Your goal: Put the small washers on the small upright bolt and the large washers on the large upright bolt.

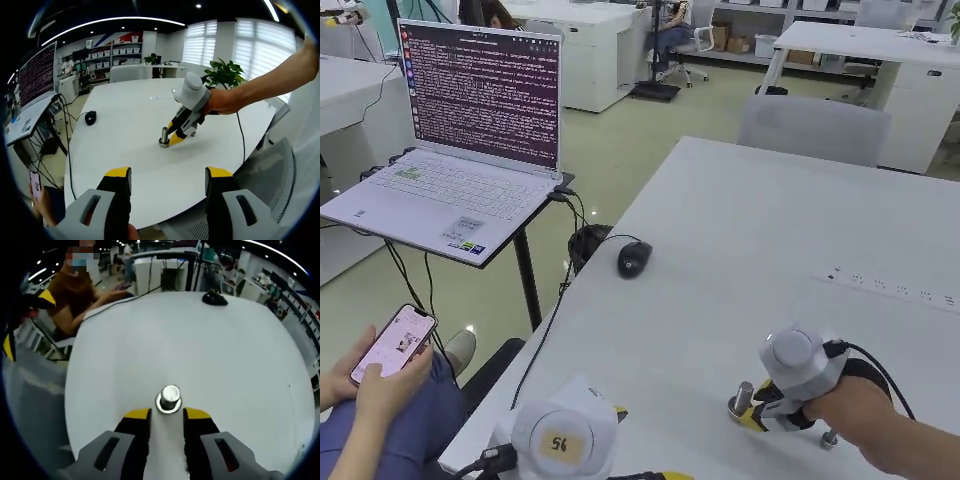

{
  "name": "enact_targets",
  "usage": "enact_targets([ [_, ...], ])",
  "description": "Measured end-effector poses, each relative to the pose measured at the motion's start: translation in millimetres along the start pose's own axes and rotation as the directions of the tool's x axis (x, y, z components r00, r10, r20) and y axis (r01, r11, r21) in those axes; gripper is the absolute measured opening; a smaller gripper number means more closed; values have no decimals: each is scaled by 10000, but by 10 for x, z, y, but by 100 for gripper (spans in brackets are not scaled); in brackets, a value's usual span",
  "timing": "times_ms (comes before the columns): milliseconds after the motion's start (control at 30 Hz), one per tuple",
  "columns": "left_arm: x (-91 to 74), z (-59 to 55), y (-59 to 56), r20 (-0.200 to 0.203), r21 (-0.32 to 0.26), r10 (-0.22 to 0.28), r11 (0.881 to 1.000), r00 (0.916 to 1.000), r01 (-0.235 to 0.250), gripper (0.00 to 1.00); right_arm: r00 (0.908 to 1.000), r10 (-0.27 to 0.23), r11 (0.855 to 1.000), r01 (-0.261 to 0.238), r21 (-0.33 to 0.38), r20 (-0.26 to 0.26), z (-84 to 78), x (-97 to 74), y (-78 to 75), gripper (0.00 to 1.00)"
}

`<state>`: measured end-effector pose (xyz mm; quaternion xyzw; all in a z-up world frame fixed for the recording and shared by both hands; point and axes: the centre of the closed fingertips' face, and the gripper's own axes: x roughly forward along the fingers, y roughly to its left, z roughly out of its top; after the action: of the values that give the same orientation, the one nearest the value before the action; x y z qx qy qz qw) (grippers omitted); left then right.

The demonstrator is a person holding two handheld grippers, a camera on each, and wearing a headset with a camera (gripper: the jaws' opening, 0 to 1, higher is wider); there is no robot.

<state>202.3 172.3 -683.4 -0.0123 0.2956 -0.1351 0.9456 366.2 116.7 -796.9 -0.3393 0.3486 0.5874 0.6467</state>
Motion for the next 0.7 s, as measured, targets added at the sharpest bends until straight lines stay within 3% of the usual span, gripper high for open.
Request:
enact_targets([
  [300,81,-53,-41,-112,43,-213,9998,9997,214,58,9962,-151,9919,41,1271,856,-268,-151,269,31],
  [500,124,-84,-53,-178,60,-327,9994,9993,328,58,9930,-221,9707,-65,2401,1162,-599,-268,442,34],
  [700,168,-88,-65,-219,110,-453,9989,9987,455,58,9873,-567,9361,8,3517,1487,-905,-449,485,39],
])
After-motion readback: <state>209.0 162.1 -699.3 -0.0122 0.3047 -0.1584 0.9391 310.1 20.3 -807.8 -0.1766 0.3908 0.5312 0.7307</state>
